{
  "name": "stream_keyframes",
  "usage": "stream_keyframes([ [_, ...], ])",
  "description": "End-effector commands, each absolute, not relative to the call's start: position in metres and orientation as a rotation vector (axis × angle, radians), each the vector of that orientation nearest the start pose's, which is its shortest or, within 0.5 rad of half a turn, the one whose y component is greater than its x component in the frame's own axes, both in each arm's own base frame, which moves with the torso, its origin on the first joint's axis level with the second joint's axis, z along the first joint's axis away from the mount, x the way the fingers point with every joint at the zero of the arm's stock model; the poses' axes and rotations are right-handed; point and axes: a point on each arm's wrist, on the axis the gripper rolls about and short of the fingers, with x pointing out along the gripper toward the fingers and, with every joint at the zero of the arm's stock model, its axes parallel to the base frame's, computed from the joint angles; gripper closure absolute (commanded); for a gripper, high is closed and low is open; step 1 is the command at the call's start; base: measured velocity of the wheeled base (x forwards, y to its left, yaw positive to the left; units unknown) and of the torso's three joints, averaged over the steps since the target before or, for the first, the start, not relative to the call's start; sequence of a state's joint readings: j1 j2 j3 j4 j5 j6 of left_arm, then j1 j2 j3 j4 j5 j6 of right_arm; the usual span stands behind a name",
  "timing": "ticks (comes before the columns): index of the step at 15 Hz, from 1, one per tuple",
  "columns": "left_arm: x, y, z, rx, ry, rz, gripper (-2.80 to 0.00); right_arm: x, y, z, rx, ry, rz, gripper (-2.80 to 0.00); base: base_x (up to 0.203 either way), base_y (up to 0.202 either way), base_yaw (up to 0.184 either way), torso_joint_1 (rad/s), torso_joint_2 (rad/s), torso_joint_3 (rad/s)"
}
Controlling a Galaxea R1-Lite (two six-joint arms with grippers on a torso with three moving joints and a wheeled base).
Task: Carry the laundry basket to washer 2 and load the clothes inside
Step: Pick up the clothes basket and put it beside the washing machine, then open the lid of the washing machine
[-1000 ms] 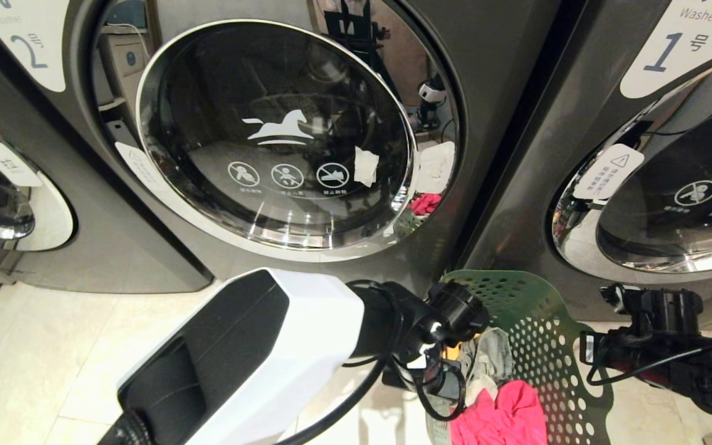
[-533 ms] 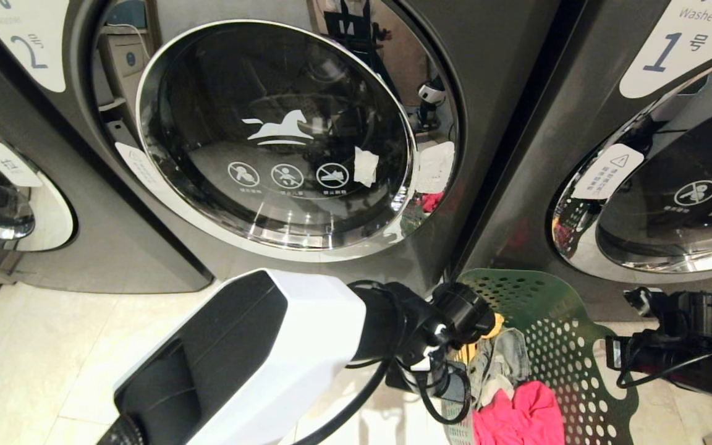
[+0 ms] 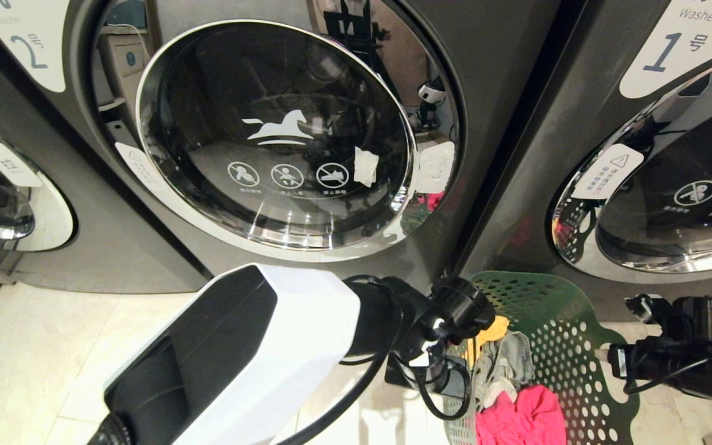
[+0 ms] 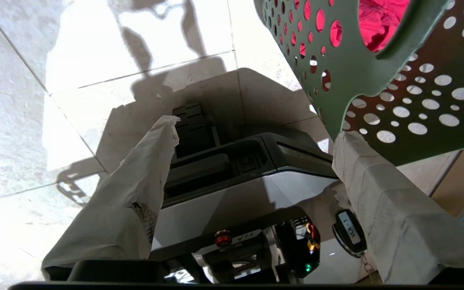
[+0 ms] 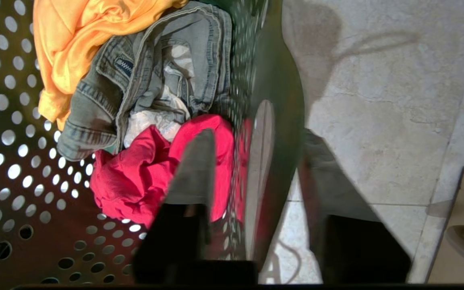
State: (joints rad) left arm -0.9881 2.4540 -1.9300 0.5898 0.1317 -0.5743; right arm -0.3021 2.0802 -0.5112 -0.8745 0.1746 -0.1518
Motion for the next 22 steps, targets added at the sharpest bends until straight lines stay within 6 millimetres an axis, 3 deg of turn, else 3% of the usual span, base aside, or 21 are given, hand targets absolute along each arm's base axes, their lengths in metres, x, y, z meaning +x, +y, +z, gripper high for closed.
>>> stream_keyframes([
  [1, 0.259, -0.387, 0.078, 0.1, 1.131, -0.441, -2.8, 0.288, -0.085, 0.024, 0.018, 0.673, -0.069, -2.8, 0.0, 0.0, 0.0, 0.0, 0.0, 0.0],
  [5, 0.254, -0.379, 0.096, 0.067, 1.146, -0.411, -2.8, 0.276, -0.076, 0.048, 0.008, 0.609, -0.042, -2.8, 0.0, 0.0, 0.0, 0.0, 0.0, 0.0],
  [9, 0.246, -0.359, 0.134, 0.028, 1.13, -0.392, -2.8, 0.252, -0.052, 0.094, 0.027, 0.5, 0.059, -2.8, 0.0, 0.0, 0.0, 0.0, 0.0, 0.0],
  [10, 0.242, -0.352, 0.144, 0.022, 1.123, -0.392, 0.0, 0.245, -0.042, 0.106, 0.031, 0.483, 0.089, -2.8, 0.0, 0.0, 0.0, 0.0, 0.0, 0.0],
  [12, 0.234, -0.336, 0.16, 0.011, 1.111, -0.391, 0.0, 0.231, -0.022, 0.123, 0.032, 0.483, 0.158, -2.8, 0.0, 0.0, 0.0, 0.0, 0.0, 0.0],
  [13, 0.231, -0.328, 0.166, 0.009, 1.102, -0.382, 0.0, 0.223, -0.014, 0.129, 0.032, 0.491, 0.185, -1.23, 0.0, 0.0, 0.0, 0.0, 0.0, 0.0],
  [14, 0.228, -0.319, 0.172, 0.007, 1.09, -0.36, 0.0, 0.215, -0.008, 0.133, 0.031, 0.504, 0.204, 0.0, 0.0, 0.0, 0.0, 0.0, 0.0, 0.0],
  [18, 0.216, -0.27, 0.202, -0.048, 1.059, -0.295, 0.0, 0.186, 0.0, 0.154, 0.023, 0.53, 0.212, 0.0, 0.0, 0.0, 0.0, 0.0, 0.0, 0.0],
  [22, 0.205, -0.182, 0.236, -0.178, 0.992, -0.167, 0.0, 0.15, 0.0, 0.194, 0.018, 0.535, 0.184, 0.0, 0.0, 0.0, 0.0, 0.0, 0.0, 0.0],
])
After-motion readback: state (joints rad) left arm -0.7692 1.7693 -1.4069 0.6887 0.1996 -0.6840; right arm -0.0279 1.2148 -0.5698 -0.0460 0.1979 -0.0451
